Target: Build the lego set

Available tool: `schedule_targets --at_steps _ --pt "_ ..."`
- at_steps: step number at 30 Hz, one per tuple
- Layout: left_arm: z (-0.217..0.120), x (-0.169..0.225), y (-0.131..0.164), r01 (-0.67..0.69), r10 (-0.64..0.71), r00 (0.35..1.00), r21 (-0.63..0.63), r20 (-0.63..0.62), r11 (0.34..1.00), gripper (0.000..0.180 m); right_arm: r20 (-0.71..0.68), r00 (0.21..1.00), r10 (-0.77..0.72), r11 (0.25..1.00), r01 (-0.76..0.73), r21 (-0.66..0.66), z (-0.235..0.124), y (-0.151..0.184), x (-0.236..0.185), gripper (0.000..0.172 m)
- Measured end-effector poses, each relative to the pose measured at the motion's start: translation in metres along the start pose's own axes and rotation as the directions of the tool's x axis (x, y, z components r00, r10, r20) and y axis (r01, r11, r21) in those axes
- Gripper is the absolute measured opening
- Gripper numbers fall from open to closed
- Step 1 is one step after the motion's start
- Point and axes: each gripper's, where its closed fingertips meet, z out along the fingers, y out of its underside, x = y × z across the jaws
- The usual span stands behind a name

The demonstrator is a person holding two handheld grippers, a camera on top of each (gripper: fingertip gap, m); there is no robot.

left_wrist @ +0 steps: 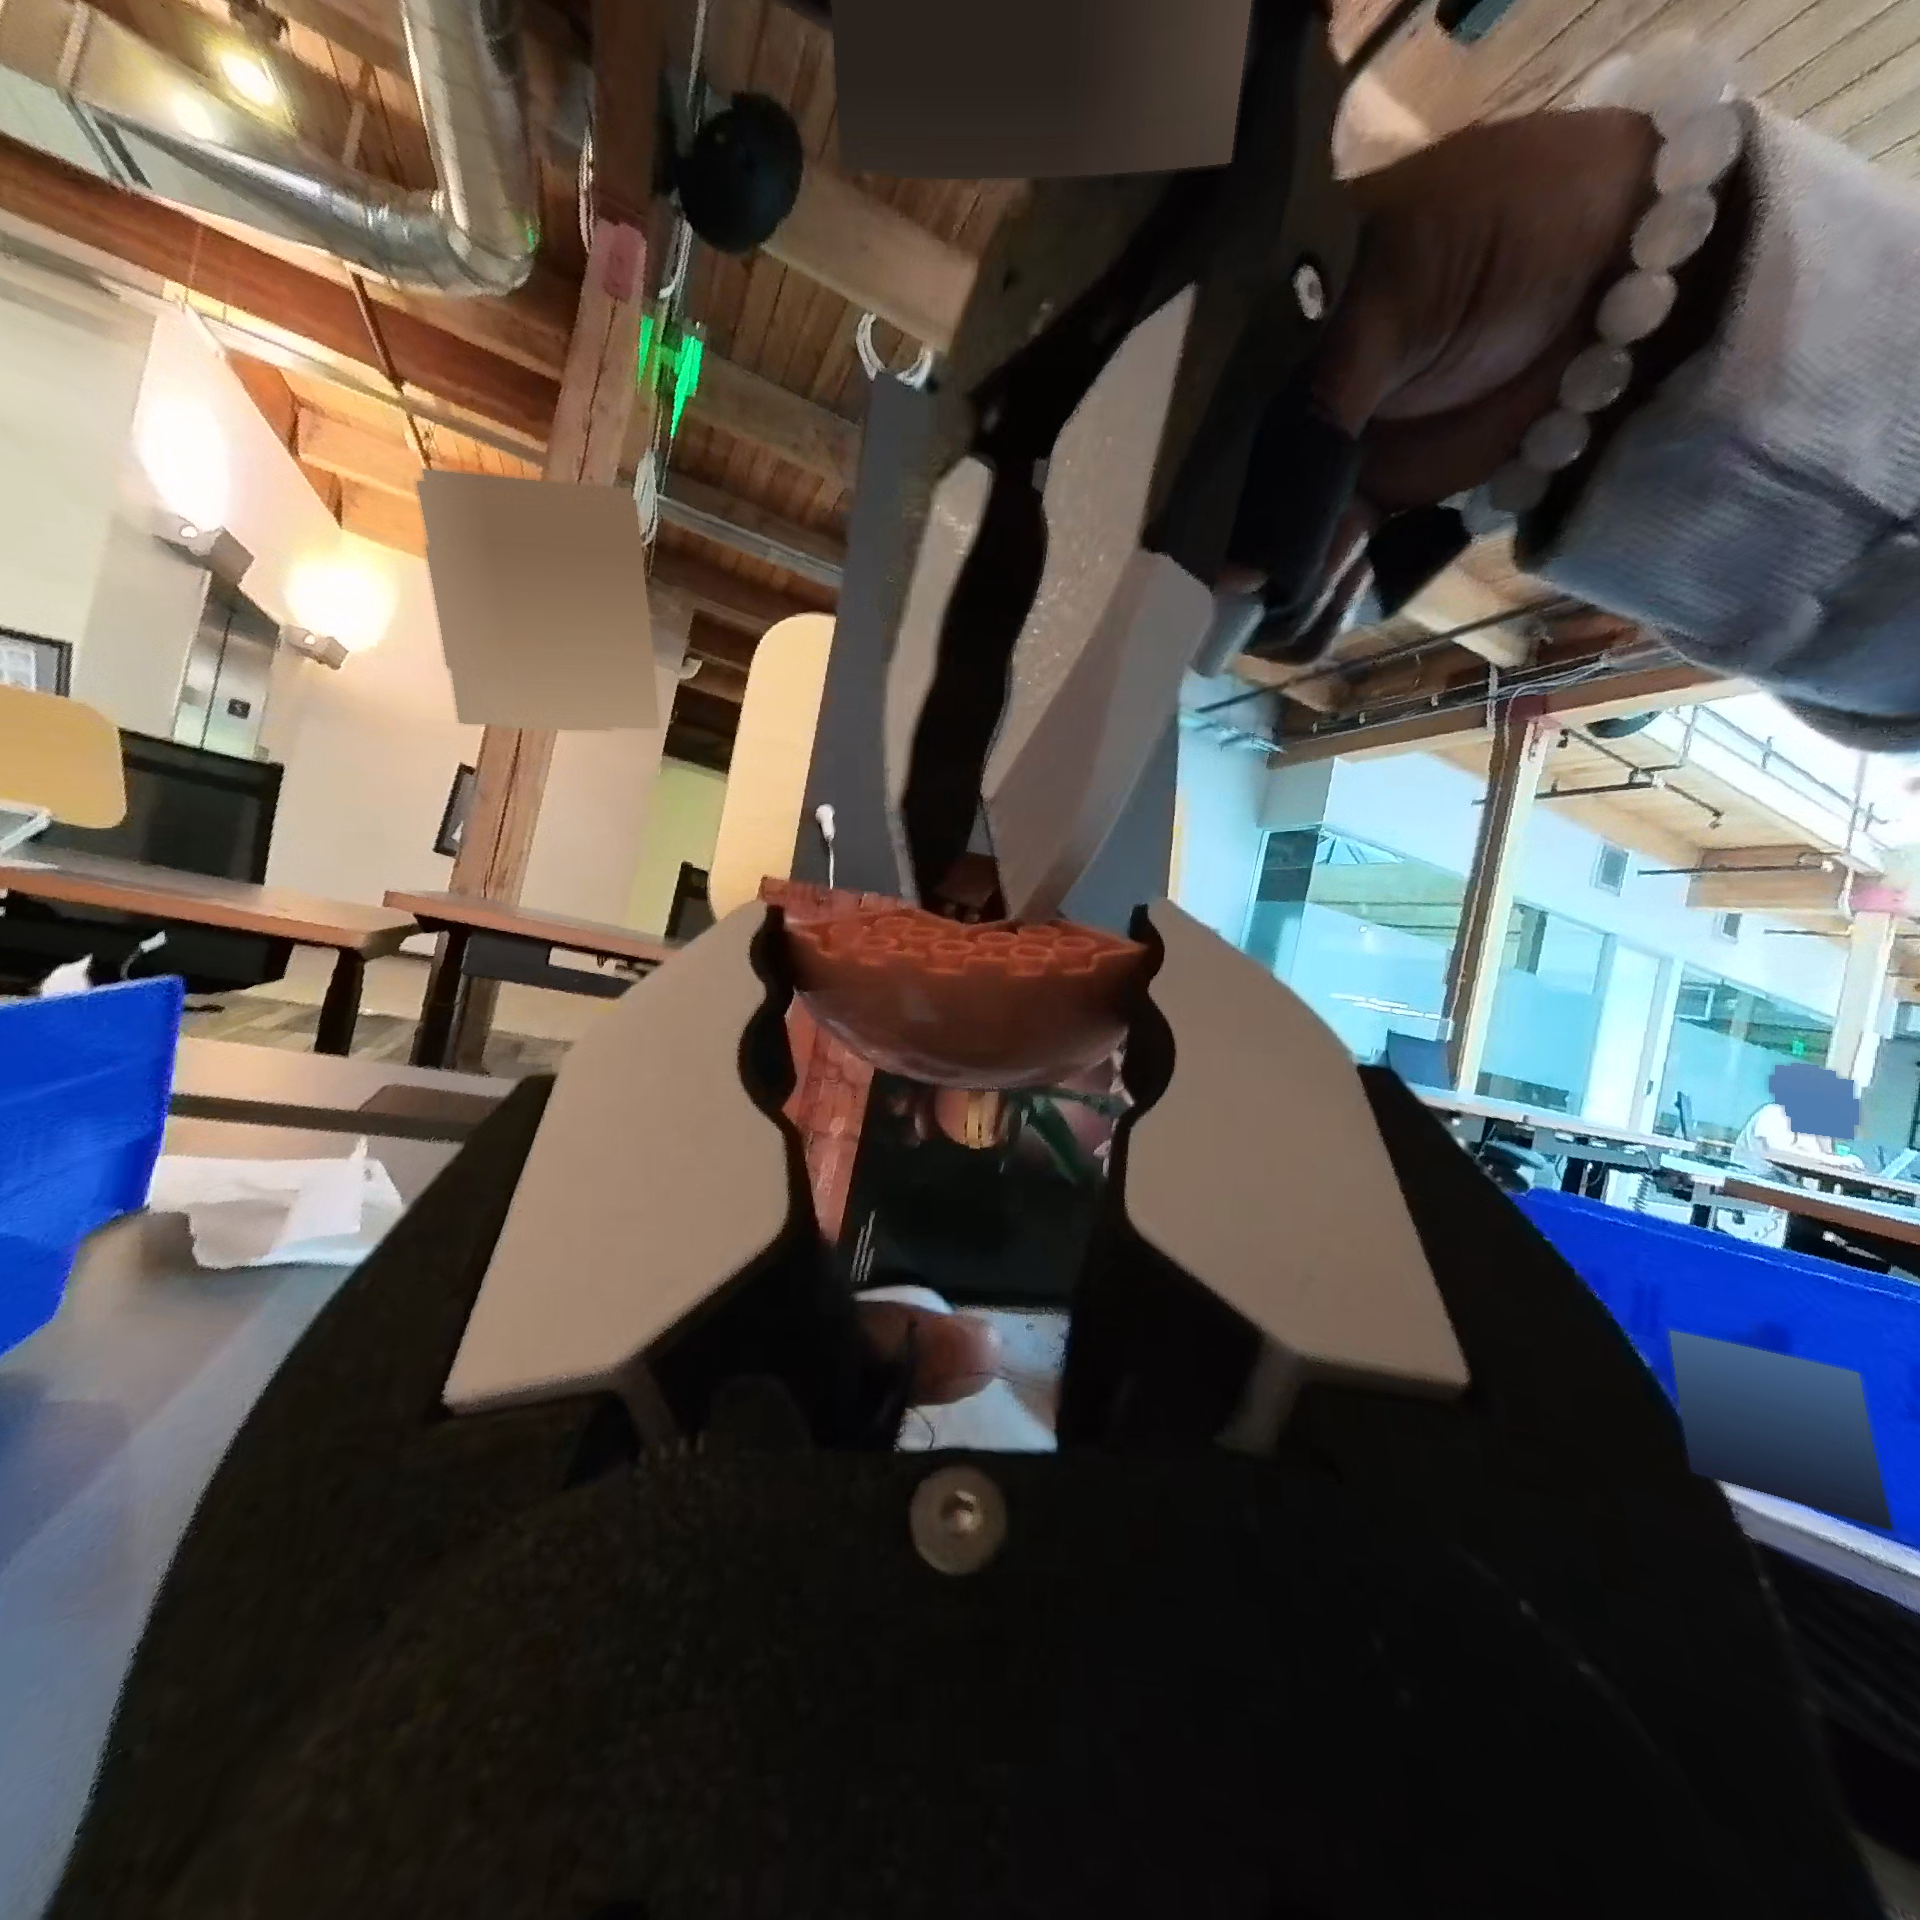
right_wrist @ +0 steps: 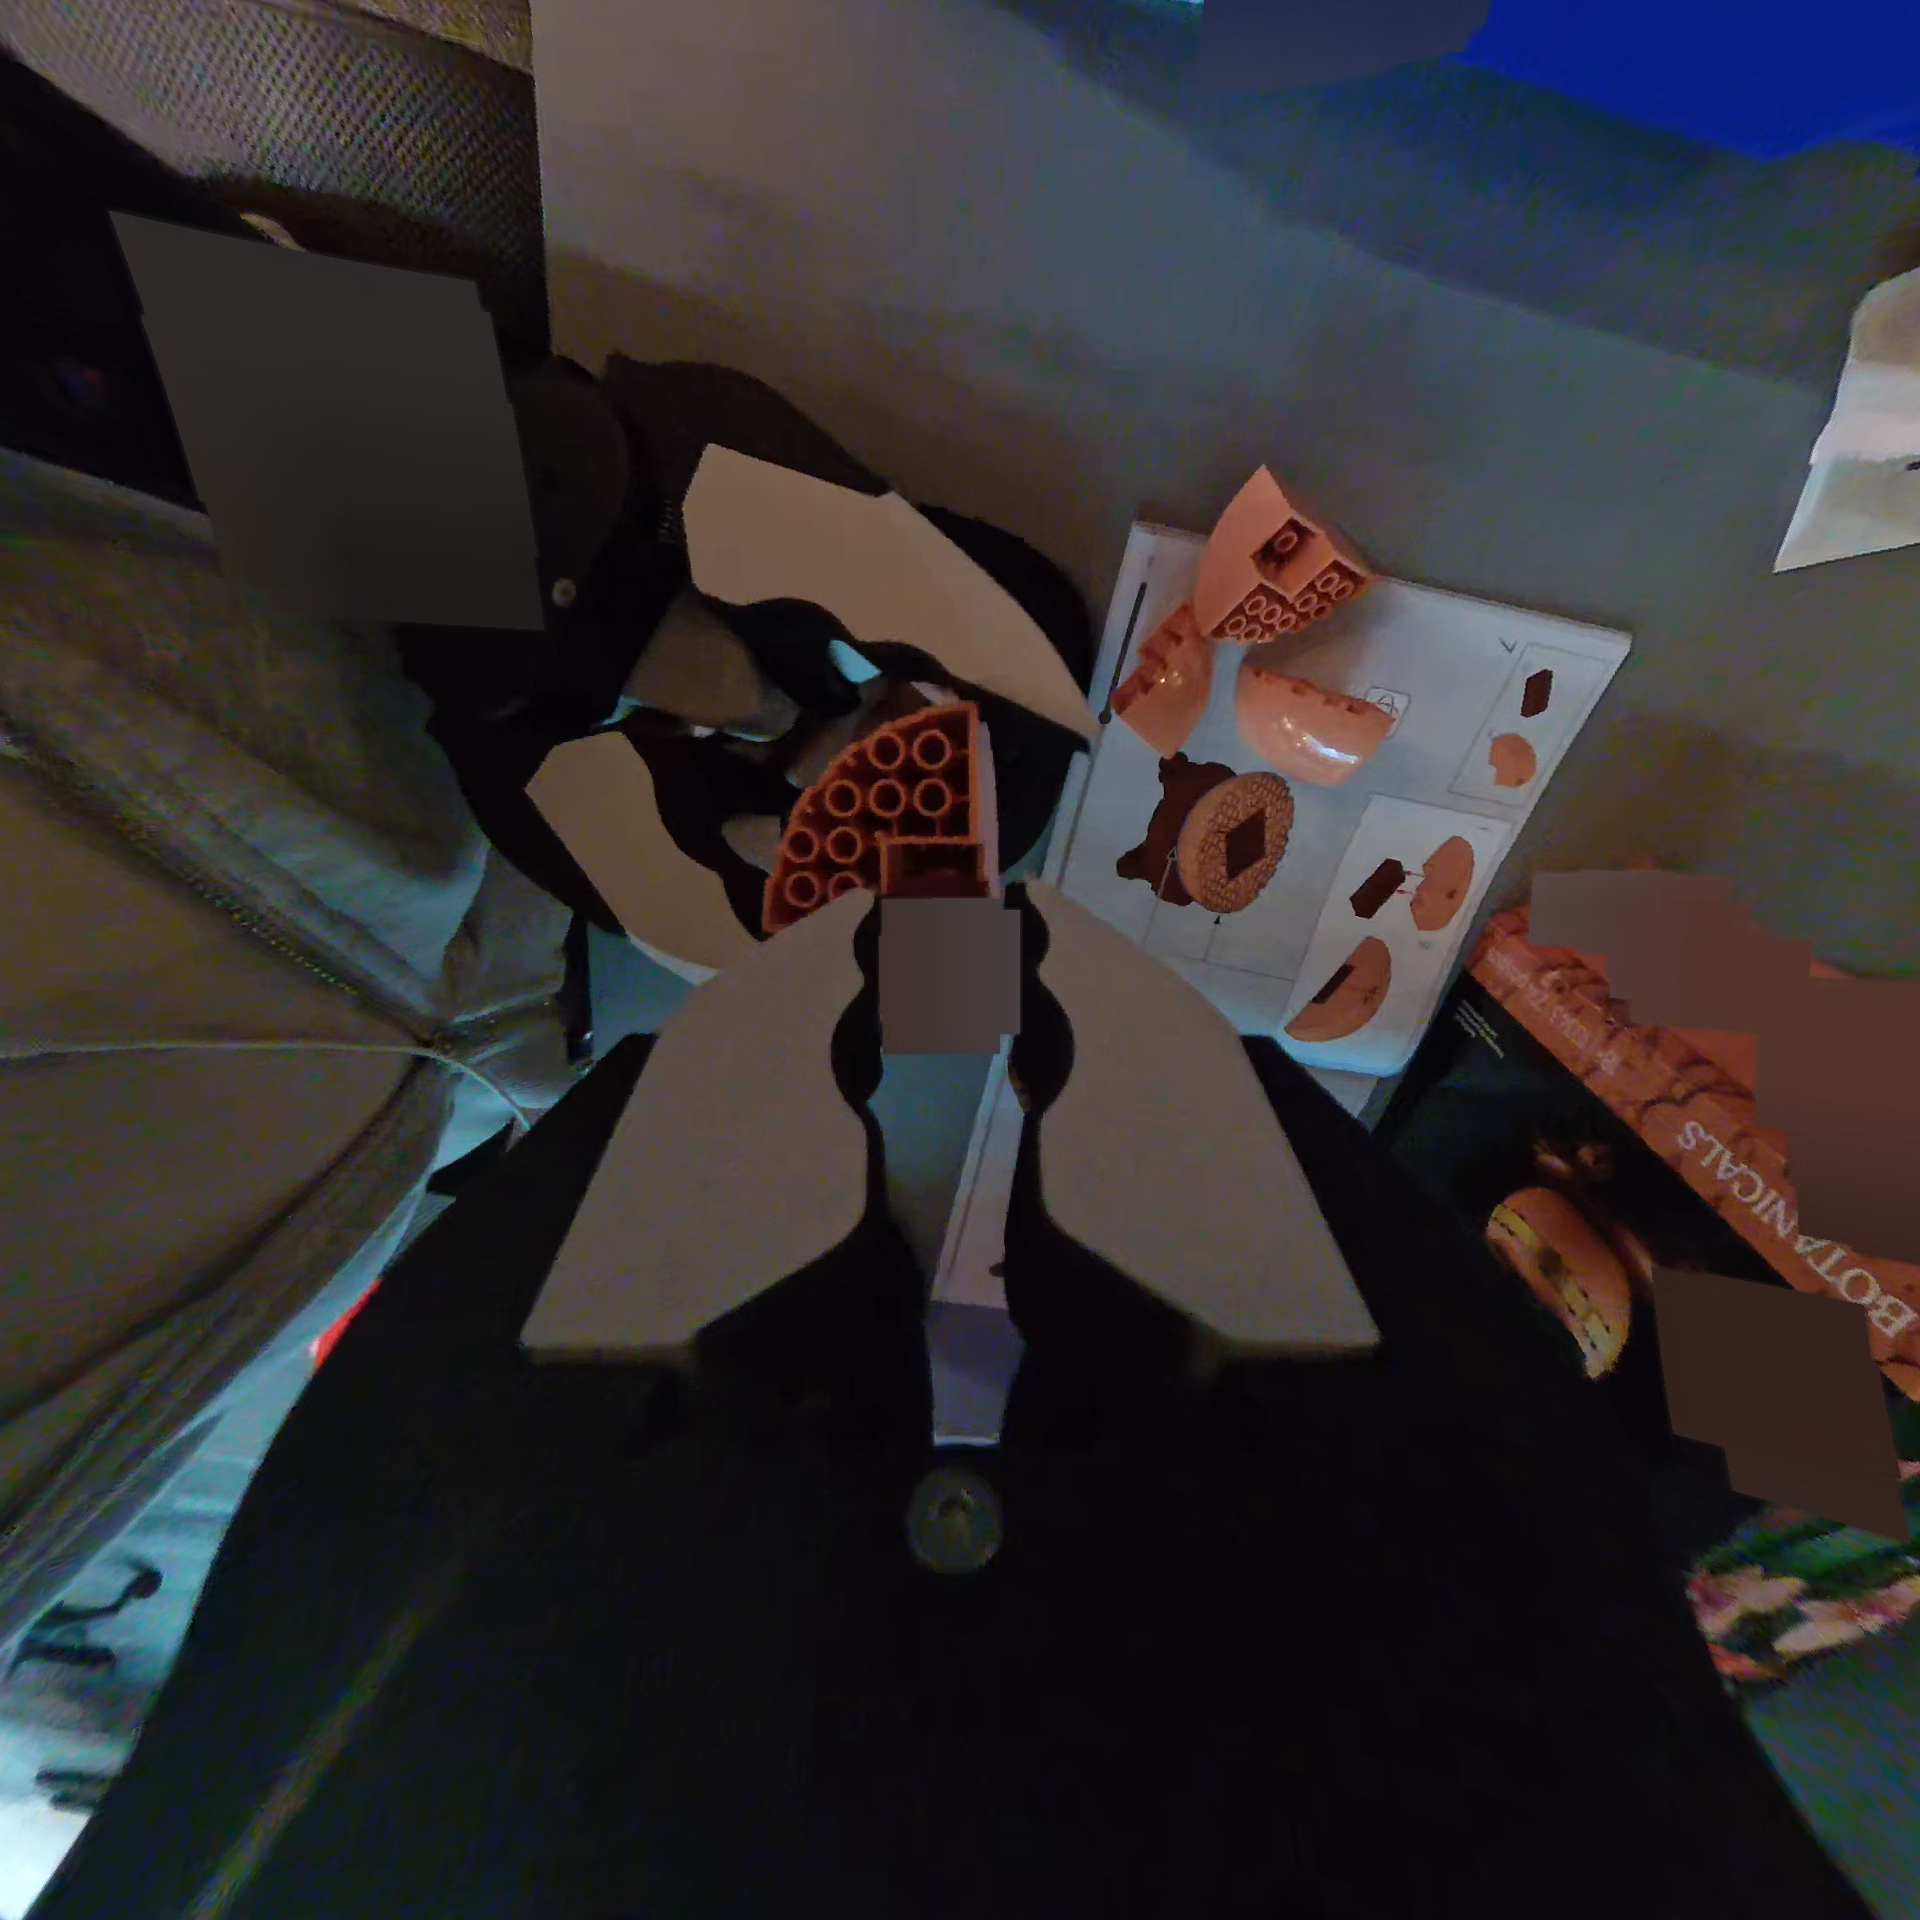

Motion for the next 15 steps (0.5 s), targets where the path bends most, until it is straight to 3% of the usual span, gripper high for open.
schedule_targets --at_steps 10,13,15 --pt "0.001 0.006 0.011 -0.019 0.018 0.999 -0.051 -0.034 0.998 0.062 0.167 0.982 0.09 0.918 -0.147 0.368 0.0 0.013 0.0 0.016" --pt "-0.003 -0.001 0.011 -0.037 0.035 0.999 -0.071 -0.026 0.997 0.062 0.165 0.968 0.191 0.835 -0.249 0.49 0.002 0.041 0.017 0.016" --pt "-0.004 -0.004 0.012 -0.07 0.066 0.997 -0.101 -0.036 0.992 0.062 0.164 0.944 0.288 0.824 -0.331 0.46 0.031 0.075 0.026 0.016"
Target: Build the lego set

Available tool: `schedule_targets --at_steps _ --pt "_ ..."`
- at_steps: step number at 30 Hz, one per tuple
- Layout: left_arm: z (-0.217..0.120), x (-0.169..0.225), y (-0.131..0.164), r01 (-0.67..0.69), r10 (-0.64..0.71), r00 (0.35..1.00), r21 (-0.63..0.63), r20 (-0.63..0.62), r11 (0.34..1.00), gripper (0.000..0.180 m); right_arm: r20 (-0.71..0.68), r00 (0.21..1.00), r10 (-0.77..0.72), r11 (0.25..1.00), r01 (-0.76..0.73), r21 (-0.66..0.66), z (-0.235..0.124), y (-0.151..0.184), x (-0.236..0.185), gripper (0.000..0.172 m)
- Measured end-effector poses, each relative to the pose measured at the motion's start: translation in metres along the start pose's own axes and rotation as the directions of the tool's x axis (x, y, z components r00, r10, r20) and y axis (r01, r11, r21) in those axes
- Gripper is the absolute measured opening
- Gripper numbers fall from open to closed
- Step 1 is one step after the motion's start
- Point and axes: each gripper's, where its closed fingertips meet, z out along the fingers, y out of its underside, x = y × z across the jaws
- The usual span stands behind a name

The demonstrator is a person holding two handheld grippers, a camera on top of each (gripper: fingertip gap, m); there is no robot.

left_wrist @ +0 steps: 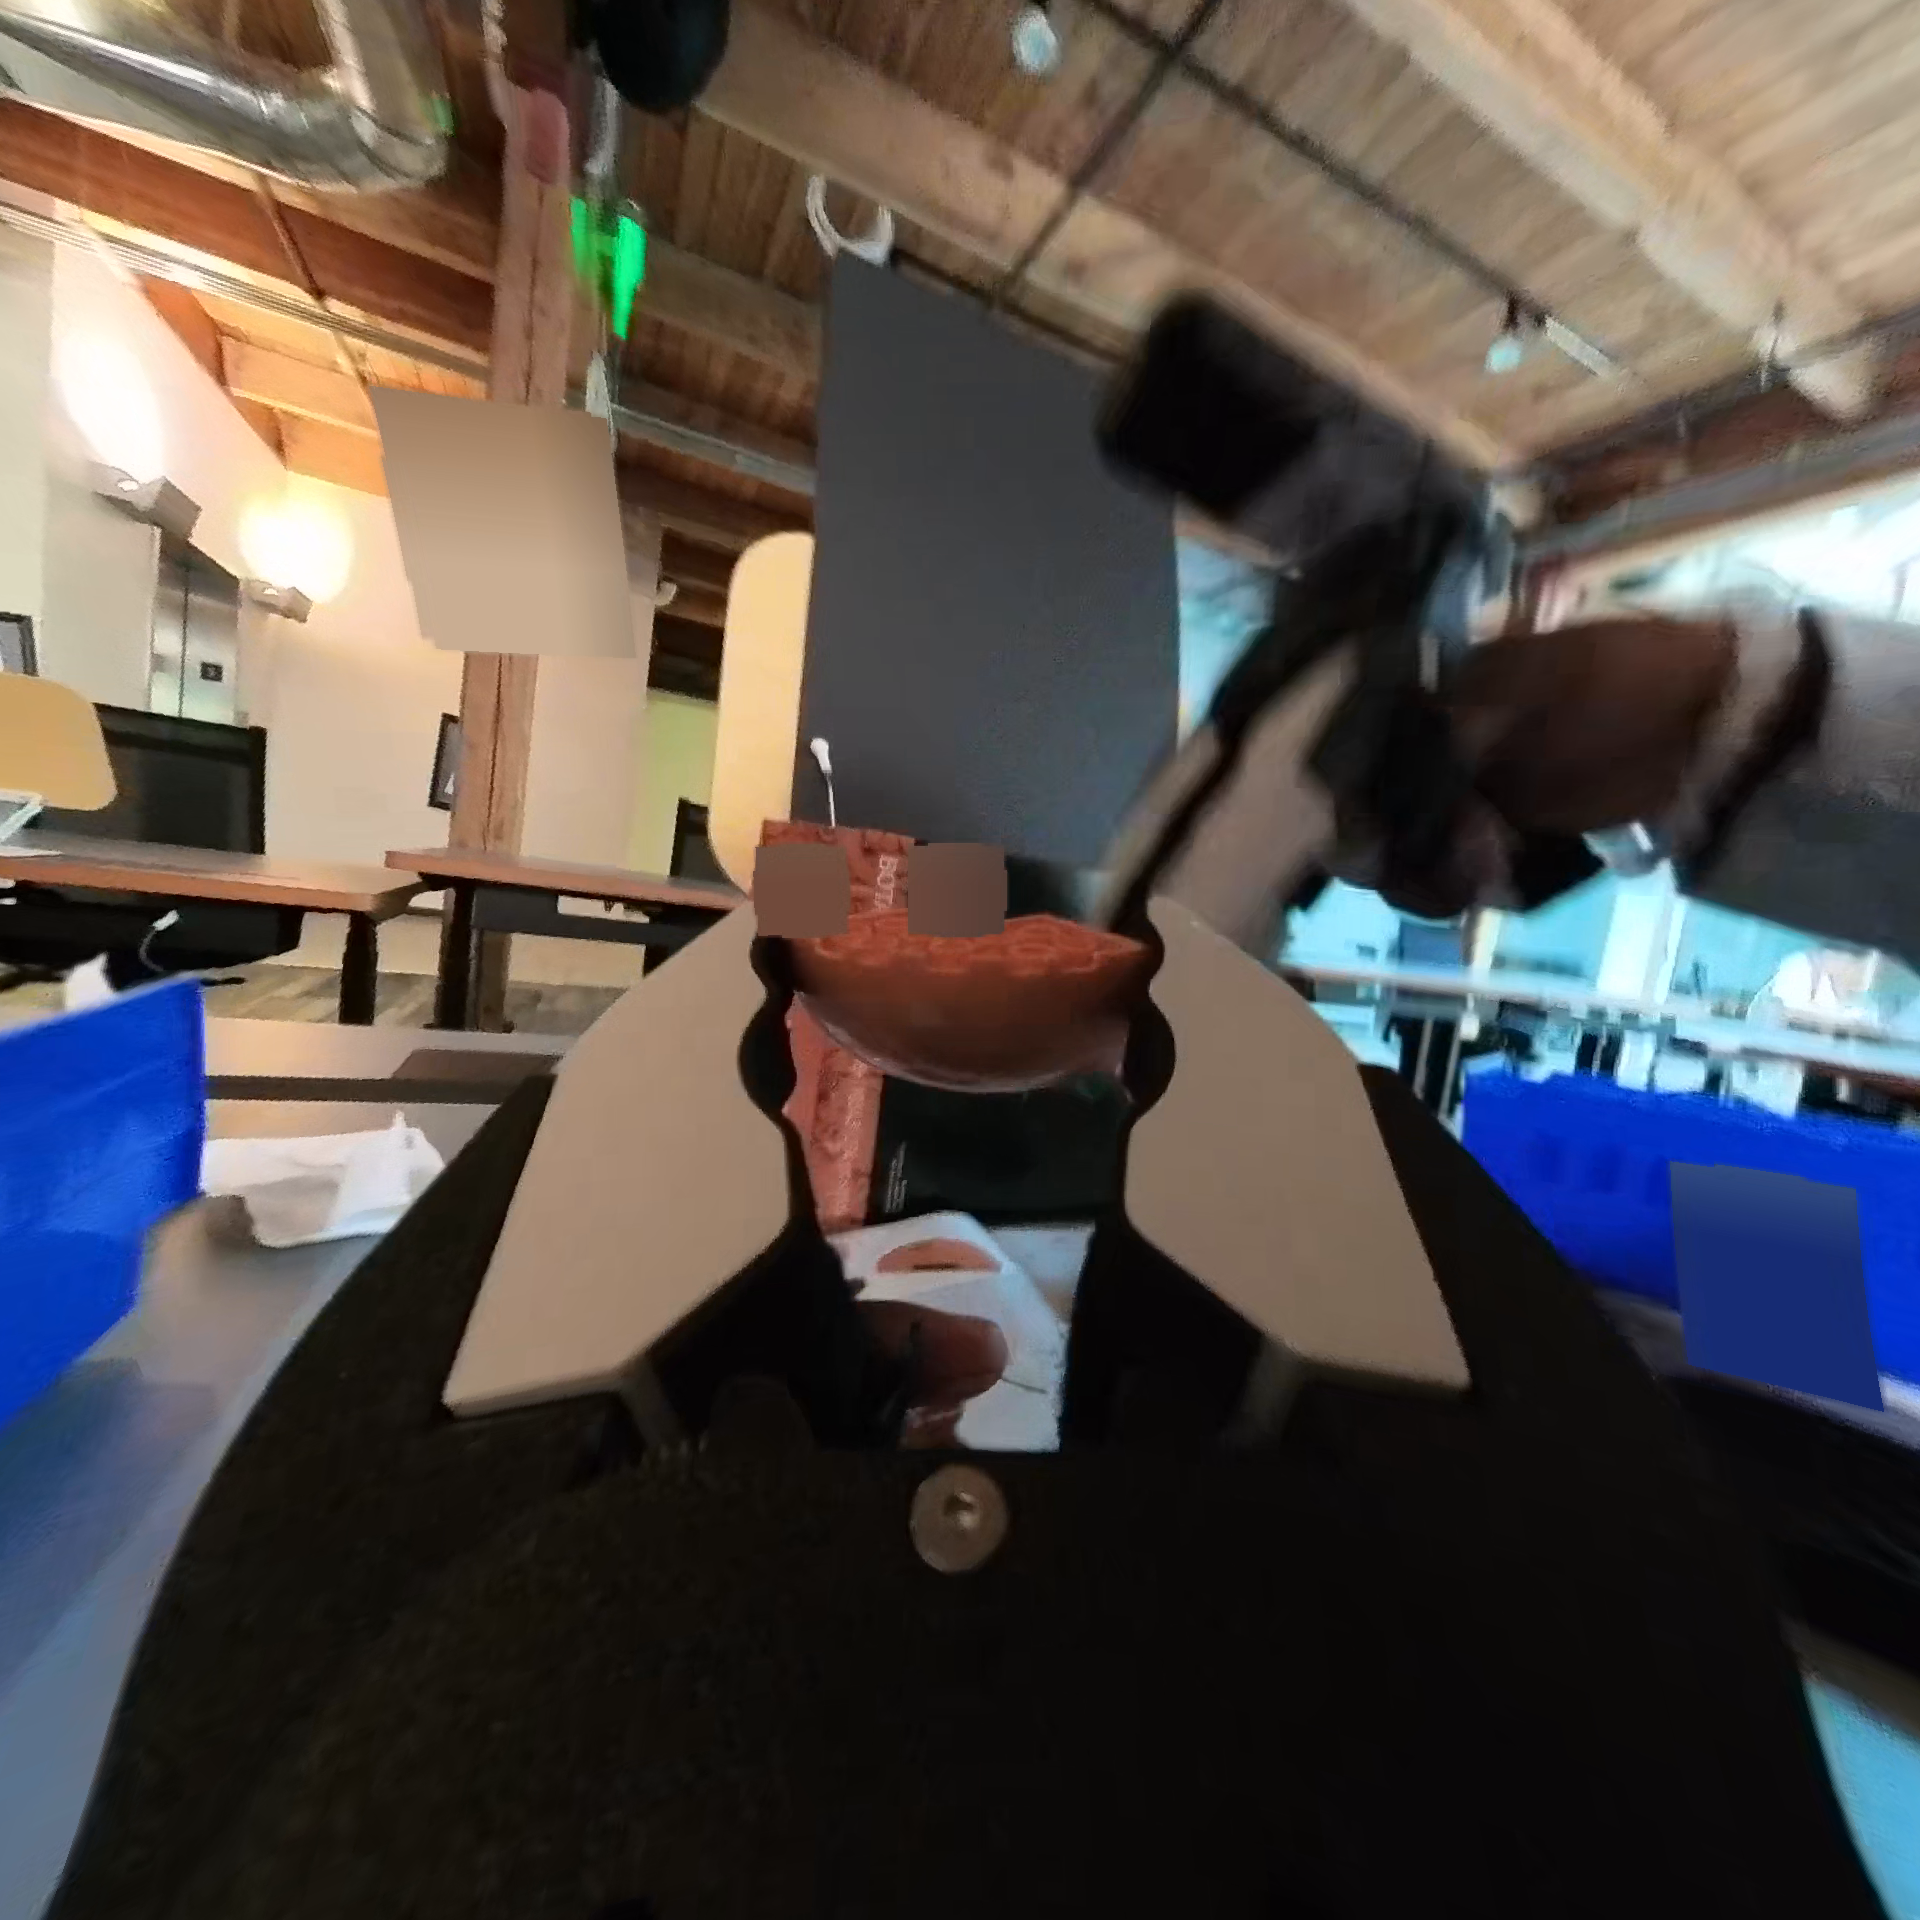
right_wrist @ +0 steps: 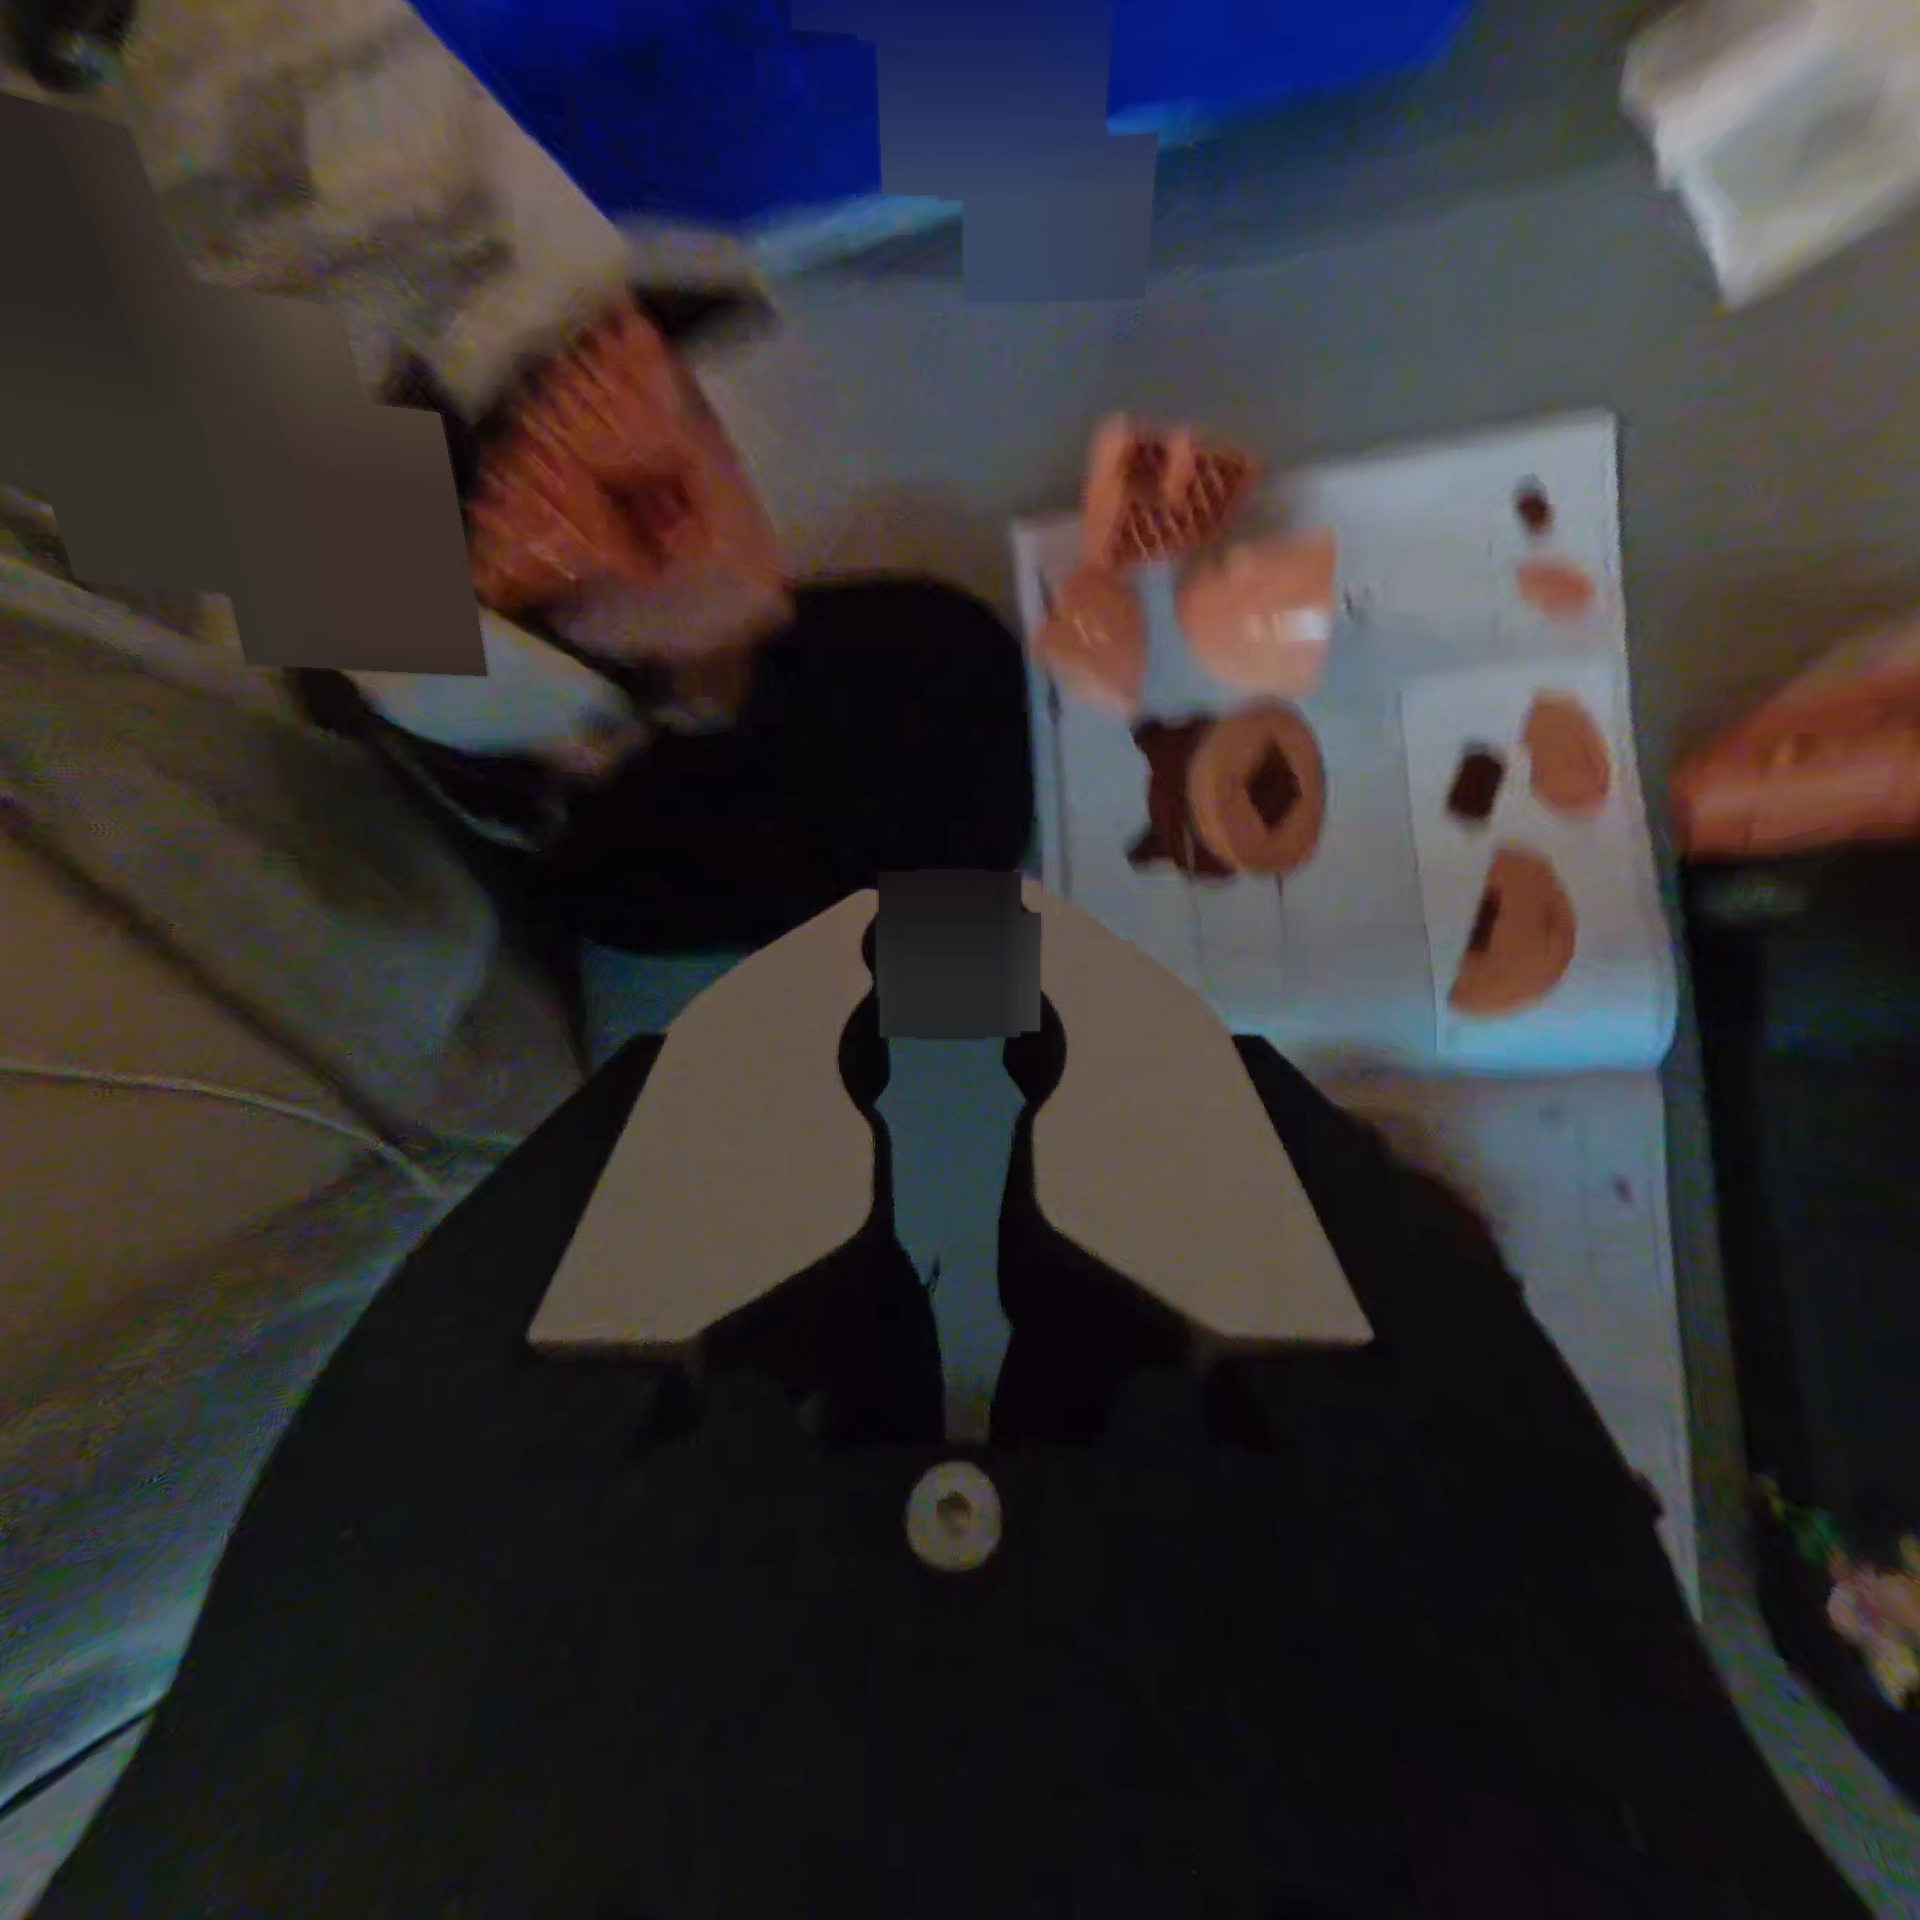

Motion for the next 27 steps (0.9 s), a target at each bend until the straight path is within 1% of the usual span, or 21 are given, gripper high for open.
schedule_targets --at_steps 1,2,4,6,8,9,12,13,14,15,16,18,19,20,21,22,23,24,25,26,27 --pt "0.001 0.001 0.002 -0.022 0.021 0.999 -0.028 -0.024 0.999 0.061 -0.043 0.999 0.007 0.999 -0.009 -0.033 0.01 0.021 0.013 0.016" --pt "0.002 0.002 0.008 -0.04 0.036 0.998 -0.079 -0.053 0.996 0.061 -0.101 0.995 -0.019 0.998 0.013 -0.056 0.022 0.039 0.027 0.016" --pt "0.002 0.002 0.015 -0.042 0.028 0.996 -0.158 -0.088 0.987 0.062 -0.19 0.976 -0.104 0.993 0.093 -0.069 0.044 0.058 0.049 0.016" --pt "0.002 0.006 0.021 -0.05 0.021 0.991 -0.217 -0.132 0.975 0.062 -0.208 0.965 -0.162 0.985 0.144 -0.099 0.061 0.066 0.057 0.016" --pt "0.002 0.009 0.026 -0.104 0.062 0.984 -0.257 -0.166 0.961 0.062 -0.192 0.963 -0.191 0.979 0.173 -0.107 0.073 0.068 0.059 0.018" --pt "0.001 0.01 0.029 -0.131 0.084 0.98 -0.271 -0.178 0.954 0.062 -0.181 0.965 -0.191 0.979 0.175 -0.102 0.078 0.068 0.059 0.021" --pt "0.001 0.017 0.033 -0.155 0.093 0.972 -0.291 -0.216 0.944 0.062 -0.176 0.968 -0.178 0.984 0.172 -0.049 0.086 0.066 0.062 0.045" --pt "0.001 0.018 0.034 -0.148 0.086 0.973 -0.296 -0.213 0.944 0.062 -0.18 0.968 -0.173 0.984 0.176 0.0 0.084 0.063 0.062 0.047" --pt "0.001 0.018 0.035 -0.145 0.083 0.974 -0.299 -0.211 0.943 0.062 -0.187 0.968 -0.168 0.98 0.184 0.071 0.078 0.058 0.06 0.054" --pt "0.0 0.02 0.036 -0.146 0.082 0.974 -0.302 -0.213 0.942 0.062 -0.193 0.966 -0.171 0.963 0.205 0.173 0.067 0.049 0.056 0.057" --pt "0.0 0.02 0.037 -0.145 0.081 0.973 -0.305 -0.215 0.941 0.062 -0.209 0.959 -0.189 0.92 0.247 0.305 0.051 0.038 0.05 0.06" --pt "0.0 0.021 0.036 -0.136 0.066 0.971 -0.305 -0.229 0.943 0.062 -0.266 0.942 -0.205 0.752 0.326 0.572 0.007 0.022 0.035 0.075" --pt "0.0 0.022 0.036 -0.128 0.056 0.971 -0.306 -0.234 0.943 0.062 -0.297 0.935 -0.192 0.674 0.345 0.653 -0.011 0.022 0.032 0.079" --pt "0.001 0.023 0.037 -0.12 0.044 0.969 -0.307 -0.242 0.944 0.062 -0.323 0.925 -0.198 0.636 0.372 0.676 -0.02 0.027 0.031 0.068" --pt "0.001 0.024 0.038 -0.11 0.033 0.969 -0.307 -0.246 0.945 0.062 -0.338 0.914 -0.226 0.664 0.398 0.632 -0.016 0.039 0.034 0.036" --pt "0.002 0.025 0.039 -0.096 0.018 0.969 -0.308 -0.246 0.947 0.062 -0.31 0.914 -0.261 0.746 0.395 0.536 -0.002 0.054 0.038 0.028" --pt "0.004 0.025 0.04 -0.083 0.002 0.968 -0.312 -0.25 0.946 0.062 -0.253 0.929 -0.271 0.837 0.358 0.415 0.016 0.071 0.043 0.037" --pt "0.005 0.027 0.041 -0.078 -0.007 0.967 -0.321 -0.255 0.944 0.062 -0.191 0.946 -0.263 0.901 0.312 0.302 0.032 0.084 0.046 0.052" --pt "0.006 0.028 0.042 -0.082 -0.005 0.966 -0.326 -0.258 0.942 0.062 -0.148 0.956 -0.254 0.93 0.284 0.235 0.044 0.091 0.049 0.055" --pt "0.007 0.029 0.042 -0.088 0.0 0.965 -0.323 -0.263 0.942 0.062 -0.121 0.959 -0.255 0.935 0.276 0.224 0.05 0.09 0.05 0.054" --pt "0.008 0.031 0.042 -0.086 -0.003 0.963 -0.321 -0.268 0.943 0.062 -0.111 0.958 -0.266 0.928 0.286 0.24 0.054 0.086 0.051 0.048"
